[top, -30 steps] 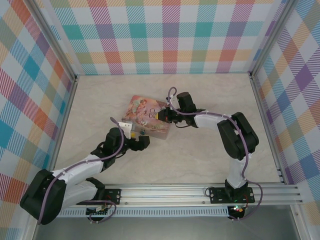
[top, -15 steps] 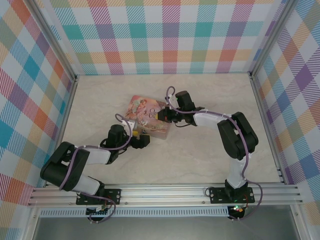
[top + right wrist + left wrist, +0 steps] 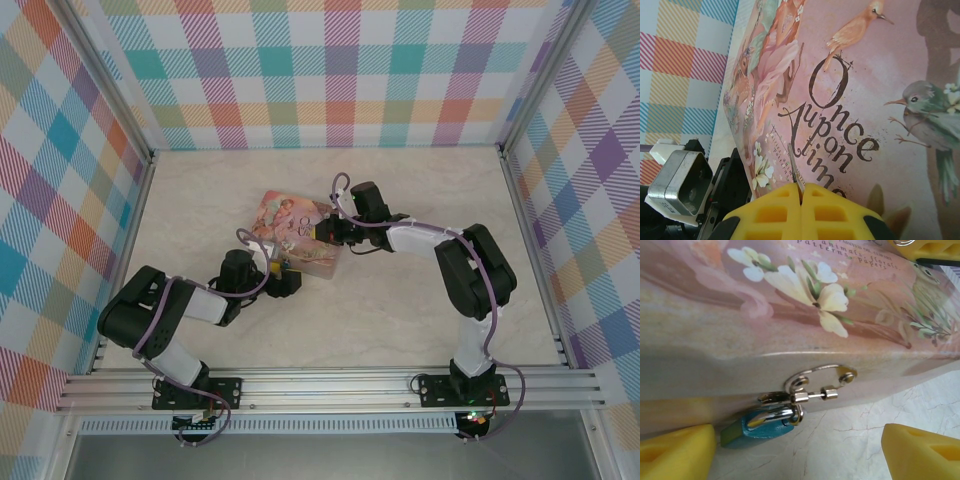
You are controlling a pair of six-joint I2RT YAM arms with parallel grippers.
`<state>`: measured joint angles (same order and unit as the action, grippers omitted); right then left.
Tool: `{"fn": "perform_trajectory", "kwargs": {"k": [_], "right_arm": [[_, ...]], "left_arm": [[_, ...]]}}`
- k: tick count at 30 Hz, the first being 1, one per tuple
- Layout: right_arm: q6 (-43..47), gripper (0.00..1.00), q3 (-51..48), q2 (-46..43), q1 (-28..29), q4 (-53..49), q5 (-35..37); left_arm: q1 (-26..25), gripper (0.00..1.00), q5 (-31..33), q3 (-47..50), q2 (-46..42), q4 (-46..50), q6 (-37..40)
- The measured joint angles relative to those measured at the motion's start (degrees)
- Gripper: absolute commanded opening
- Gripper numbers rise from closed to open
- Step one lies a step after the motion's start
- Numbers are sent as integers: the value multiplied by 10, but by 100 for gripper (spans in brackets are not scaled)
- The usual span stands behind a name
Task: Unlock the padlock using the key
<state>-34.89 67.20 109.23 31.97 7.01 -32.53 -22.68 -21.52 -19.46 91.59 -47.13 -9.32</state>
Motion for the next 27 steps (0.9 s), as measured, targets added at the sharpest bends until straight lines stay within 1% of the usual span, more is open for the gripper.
{"fn": "perform_trajectory", "kwargs": {"k": [6, 9, 14, 19, 27], "right_arm": [[0, 3, 0, 0, 0, 1, 0], [0, 3, 0, 0, 0, 1, 0], [0, 3, 0, 0, 0, 1, 0], [0, 3, 0, 0, 0, 2, 0], [0, 3, 0, 0, 1, 2, 0]], "left_arm": [[0, 76, 7, -2, 3, 0, 2], [0, 75, 11, -3, 3, 1, 2], [0, 65, 17, -7, 3, 9, 7], [1, 64, 16, -18, -17, 35, 17], [1, 63, 16, -21, -29, 37, 21]]}}
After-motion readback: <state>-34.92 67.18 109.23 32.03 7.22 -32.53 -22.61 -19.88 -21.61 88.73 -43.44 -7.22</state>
